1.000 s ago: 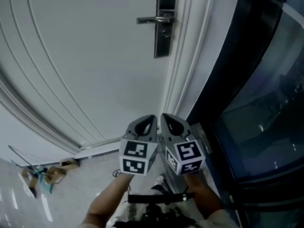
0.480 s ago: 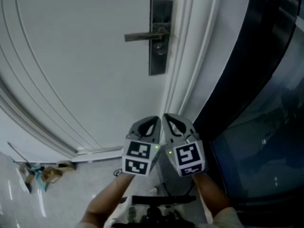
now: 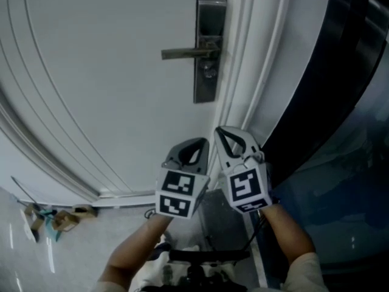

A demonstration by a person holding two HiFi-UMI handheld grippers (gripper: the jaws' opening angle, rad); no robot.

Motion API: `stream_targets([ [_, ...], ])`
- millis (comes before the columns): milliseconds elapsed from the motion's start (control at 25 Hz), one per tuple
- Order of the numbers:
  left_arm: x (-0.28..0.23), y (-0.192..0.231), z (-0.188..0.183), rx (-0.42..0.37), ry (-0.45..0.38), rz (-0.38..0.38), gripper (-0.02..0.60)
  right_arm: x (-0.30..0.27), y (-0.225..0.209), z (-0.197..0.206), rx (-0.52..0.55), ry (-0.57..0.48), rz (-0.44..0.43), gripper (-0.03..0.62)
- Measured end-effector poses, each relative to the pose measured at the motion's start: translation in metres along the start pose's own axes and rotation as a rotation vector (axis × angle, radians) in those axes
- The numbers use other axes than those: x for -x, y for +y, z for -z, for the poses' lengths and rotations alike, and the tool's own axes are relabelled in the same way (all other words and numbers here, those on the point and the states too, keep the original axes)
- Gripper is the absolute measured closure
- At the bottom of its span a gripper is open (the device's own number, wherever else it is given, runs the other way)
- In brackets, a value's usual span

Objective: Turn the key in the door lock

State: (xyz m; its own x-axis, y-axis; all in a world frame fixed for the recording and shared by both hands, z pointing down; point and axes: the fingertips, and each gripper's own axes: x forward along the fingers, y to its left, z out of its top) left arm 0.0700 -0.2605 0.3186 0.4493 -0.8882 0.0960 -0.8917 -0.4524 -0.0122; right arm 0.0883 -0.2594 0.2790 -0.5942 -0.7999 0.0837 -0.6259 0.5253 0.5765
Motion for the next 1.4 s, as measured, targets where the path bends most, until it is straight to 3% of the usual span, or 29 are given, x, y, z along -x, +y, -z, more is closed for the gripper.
stream_targets([
  [320,-0.018,0.025,-0.022,0.018,-0.029,0.033,0.566,-0.033,-0.012,-0.018,0.186,0.025,0.02,0.563],
  [560,-0.028,0.052,-0.028,0.025,-0.052,0.061,0.566,-0.066,-0.035,-0.028,0.391,0.094,0.102,0.556],
  [920,-0.043,0.084,-0.034,0.041,-0.075,0.082,0.566,-0.103,-0.066,-0.038,0.604,0.177,0.207,0.531],
  [1120,-0.047,0.091,-0.034,0.042,-0.078,0.102,0.566,-0.113,-0.069,-0.04,0.744,0.211,0.217,0.526],
  [1280,-0.048,0.097,-0.031,0.054,-0.08,0.108,0.566,-0.114,-0.069,-0.031,0.772,0.265,0.19,0.464],
  [1400,-0.05,0.096,-0.028,0.058,-0.076,0.117,0.566,-0.12,-0.074,-0.029,0.81,0.291,0.203,0.462],
])
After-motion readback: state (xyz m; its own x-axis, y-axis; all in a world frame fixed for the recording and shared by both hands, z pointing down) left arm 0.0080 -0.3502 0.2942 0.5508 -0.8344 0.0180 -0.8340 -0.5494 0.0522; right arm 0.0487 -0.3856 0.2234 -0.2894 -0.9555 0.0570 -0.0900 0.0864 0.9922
